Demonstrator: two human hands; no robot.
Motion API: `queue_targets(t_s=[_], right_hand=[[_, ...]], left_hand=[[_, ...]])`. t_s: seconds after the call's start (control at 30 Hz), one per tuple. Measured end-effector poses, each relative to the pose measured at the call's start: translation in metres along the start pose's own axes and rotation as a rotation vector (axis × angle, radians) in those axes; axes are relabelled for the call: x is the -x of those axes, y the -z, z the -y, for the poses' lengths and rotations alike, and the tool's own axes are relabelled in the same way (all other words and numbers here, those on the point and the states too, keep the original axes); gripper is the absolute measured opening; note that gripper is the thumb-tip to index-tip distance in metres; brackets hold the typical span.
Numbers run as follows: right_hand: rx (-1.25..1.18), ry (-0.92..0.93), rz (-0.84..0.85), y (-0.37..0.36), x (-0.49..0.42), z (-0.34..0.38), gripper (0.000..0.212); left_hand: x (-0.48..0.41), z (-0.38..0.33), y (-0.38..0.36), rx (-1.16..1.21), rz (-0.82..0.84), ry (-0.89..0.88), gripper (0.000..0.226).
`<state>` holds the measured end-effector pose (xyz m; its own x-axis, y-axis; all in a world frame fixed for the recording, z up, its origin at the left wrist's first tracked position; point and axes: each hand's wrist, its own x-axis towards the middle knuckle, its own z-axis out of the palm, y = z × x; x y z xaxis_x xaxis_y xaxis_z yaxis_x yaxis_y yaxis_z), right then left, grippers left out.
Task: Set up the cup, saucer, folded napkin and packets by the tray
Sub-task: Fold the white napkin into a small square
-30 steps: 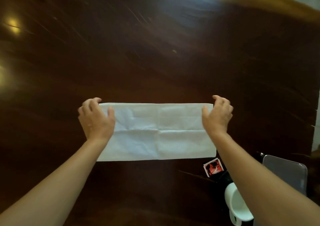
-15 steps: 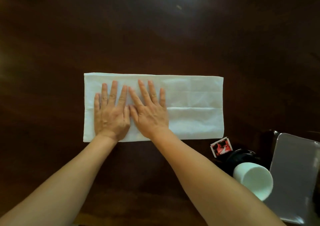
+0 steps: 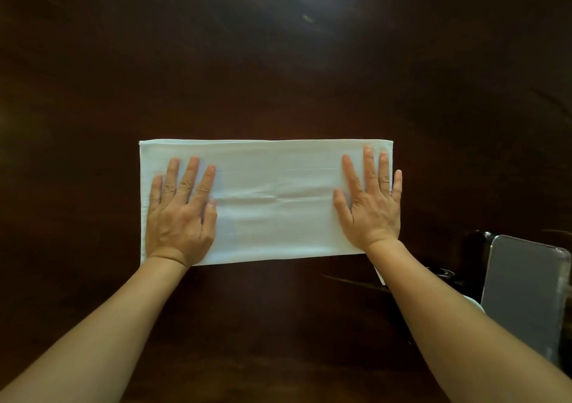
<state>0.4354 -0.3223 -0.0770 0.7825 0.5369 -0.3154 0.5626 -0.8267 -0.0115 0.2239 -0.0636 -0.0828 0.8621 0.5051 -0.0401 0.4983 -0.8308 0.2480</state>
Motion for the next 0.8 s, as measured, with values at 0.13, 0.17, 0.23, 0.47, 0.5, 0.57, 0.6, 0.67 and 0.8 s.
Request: queue_targets(t_s=[0.13, 0.17, 0.23, 0.47, 0.5, 0.57, 0.6, 0.67, 0.8], right_hand=[[0.004, 0.006, -0.003, 0.001, 0.001, -0.001, 0.066], [0.006, 0.001, 0.002, 0.001, 0.002, 0.0, 0.066], [0.01, -0.007, 0.016, 0.004, 0.002, 0.001, 0.066], [-0.103, -0.167, 0.037, 0.033, 0.01, 0.009, 0.072], [-0.146, -0.256, 0.023, 0.038, 0.014, 0.009, 0.073], [-0.262, -0.401, 0.028, 0.047, 0.02, 0.009, 0.074], [-0.332, -0.444, 0.042, 0.05, 0.022, 0.007, 0.075], [-0.459, -0.506, 0.071, 0.057, 0.023, 0.004, 0.077], [-0.546, -0.604, 0.093, 0.067, 0.028, -0.002, 0.073]], left_hand=[[0.001, 0.0, 0.002, -0.009, -0.006, 0.007, 0.06], [0.002, -0.001, 0.002, -0.009, -0.004, 0.014, 0.06], [0.002, -0.001, 0.003, -0.004, 0.001, 0.022, 0.061], [-0.003, -0.01, 0.013, -0.047, 0.221, 0.13, 0.063], [-0.002, -0.012, 0.016, -0.035, 0.259, 0.151, 0.063], [0.006, -0.019, 0.023, -0.011, 0.308, 0.188, 0.066], [0.012, -0.024, 0.027, -0.013, 0.326, 0.19, 0.069], [0.027, -0.036, 0.031, -0.026, 0.361, 0.164, 0.072], [0.057, -0.061, 0.028, -0.044, 0.416, 0.06, 0.07]])
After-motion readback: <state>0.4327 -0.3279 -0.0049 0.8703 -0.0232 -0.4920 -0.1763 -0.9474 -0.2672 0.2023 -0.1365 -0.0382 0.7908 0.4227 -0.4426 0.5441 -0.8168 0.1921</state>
